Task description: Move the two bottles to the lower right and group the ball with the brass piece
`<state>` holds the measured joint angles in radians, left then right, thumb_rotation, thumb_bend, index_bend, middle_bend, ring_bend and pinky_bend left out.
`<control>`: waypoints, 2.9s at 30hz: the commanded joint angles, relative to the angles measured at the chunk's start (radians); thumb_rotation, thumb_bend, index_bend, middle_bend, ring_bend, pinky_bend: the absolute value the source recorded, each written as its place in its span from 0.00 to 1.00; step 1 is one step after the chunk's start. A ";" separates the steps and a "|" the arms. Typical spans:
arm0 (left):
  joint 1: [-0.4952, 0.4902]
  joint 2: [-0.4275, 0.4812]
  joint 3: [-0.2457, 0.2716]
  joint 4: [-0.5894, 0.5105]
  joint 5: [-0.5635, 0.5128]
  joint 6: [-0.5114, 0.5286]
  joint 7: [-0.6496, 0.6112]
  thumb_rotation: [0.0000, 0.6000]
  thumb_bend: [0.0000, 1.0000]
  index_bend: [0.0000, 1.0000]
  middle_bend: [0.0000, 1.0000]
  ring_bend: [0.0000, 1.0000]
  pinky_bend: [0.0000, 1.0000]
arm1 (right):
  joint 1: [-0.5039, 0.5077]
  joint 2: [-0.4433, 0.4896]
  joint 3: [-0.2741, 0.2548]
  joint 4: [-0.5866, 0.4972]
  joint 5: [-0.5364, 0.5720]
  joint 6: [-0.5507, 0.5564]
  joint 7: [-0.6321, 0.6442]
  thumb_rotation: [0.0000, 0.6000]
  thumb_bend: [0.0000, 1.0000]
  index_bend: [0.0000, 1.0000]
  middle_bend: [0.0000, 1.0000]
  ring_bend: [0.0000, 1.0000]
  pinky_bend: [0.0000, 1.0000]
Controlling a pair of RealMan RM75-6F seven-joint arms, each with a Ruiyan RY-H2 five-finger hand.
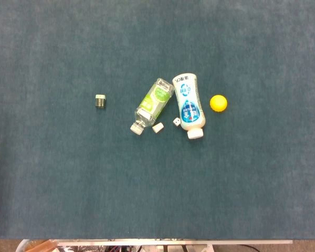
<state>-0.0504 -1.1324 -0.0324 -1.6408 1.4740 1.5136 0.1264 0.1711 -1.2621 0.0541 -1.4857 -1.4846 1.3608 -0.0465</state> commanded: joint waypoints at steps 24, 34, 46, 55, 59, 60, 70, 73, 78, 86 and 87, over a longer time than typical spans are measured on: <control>0.004 -0.019 0.008 0.013 0.011 0.002 0.034 1.00 0.02 0.30 0.17 0.15 0.41 | 0.007 -0.030 0.005 0.036 0.002 0.000 0.037 1.00 0.01 0.58 0.39 0.29 0.28; 0.008 -0.008 0.003 0.003 0.006 0.008 0.017 1.00 0.02 0.30 0.17 0.15 0.41 | 0.073 -0.042 0.023 0.049 -0.048 -0.037 0.094 1.00 0.01 0.58 0.38 0.29 0.36; 0.023 -0.014 0.009 0.007 0.013 0.027 0.011 1.00 0.02 0.30 0.17 0.15 0.41 | 0.247 -0.083 0.057 0.145 -0.175 -0.111 0.157 1.00 0.01 0.58 0.38 0.29 0.32; 0.038 -0.021 0.011 0.035 0.015 0.041 -0.048 1.00 0.02 0.30 0.17 0.15 0.41 | 0.429 -0.187 0.062 0.312 -0.288 -0.164 0.239 1.00 0.01 0.58 0.34 0.20 0.31; 0.045 -0.027 0.012 0.051 0.016 0.048 -0.077 1.00 0.02 0.30 0.17 0.15 0.41 | 0.501 -0.241 0.048 0.391 -0.333 -0.177 0.257 1.00 0.01 0.58 0.33 0.20 0.31; 0.045 -0.027 0.012 0.055 0.015 0.047 -0.082 1.00 0.02 0.30 0.17 0.15 0.41 | 0.514 -0.252 0.044 0.406 -0.342 -0.177 0.263 1.00 0.01 0.58 0.33 0.20 0.30; 0.041 -0.030 0.011 0.080 0.011 0.027 -0.116 1.00 0.02 0.30 0.17 0.15 0.41 | 0.642 -0.347 -0.023 0.574 -0.443 -0.151 0.328 1.00 0.00 0.55 0.32 0.17 0.26; 0.039 -0.032 0.009 0.088 0.009 0.022 -0.125 1.00 0.02 0.30 0.17 0.15 0.41 | 0.673 -0.384 -0.043 0.645 -0.465 -0.129 0.365 1.00 0.00 0.49 0.28 0.15 0.24; 0.042 -0.038 0.010 0.105 0.002 0.017 -0.146 1.00 0.02 0.30 0.17 0.15 0.41 | 0.708 -0.431 -0.077 0.741 -0.468 -0.141 0.415 1.00 0.00 0.29 0.16 0.05 0.10; 0.053 -0.048 0.009 0.137 -0.009 0.018 -0.191 1.00 0.02 0.30 0.17 0.15 0.41 | 0.731 -0.456 -0.118 0.778 -0.454 -0.166 0.421 1.00 0.00 0.18 0.10 0.01 0.10; 0.054 -0.050 0.009 0.142 -0.009 0.018 -0.195 1.00 0.02 0.30 0.17 0.15 0.41 | 0.735 -0.456 -0.123 0.778 -0.452 -0.166 0.424 1.00 0.00 0.18 0.10 0.01 0.10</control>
<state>0.0028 -1.1813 -0.0232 -1.5004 1.4654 1.5317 -0.0673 0.9041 -1.7174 -0.0671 -0.7082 -1.9379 1.1955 0.3762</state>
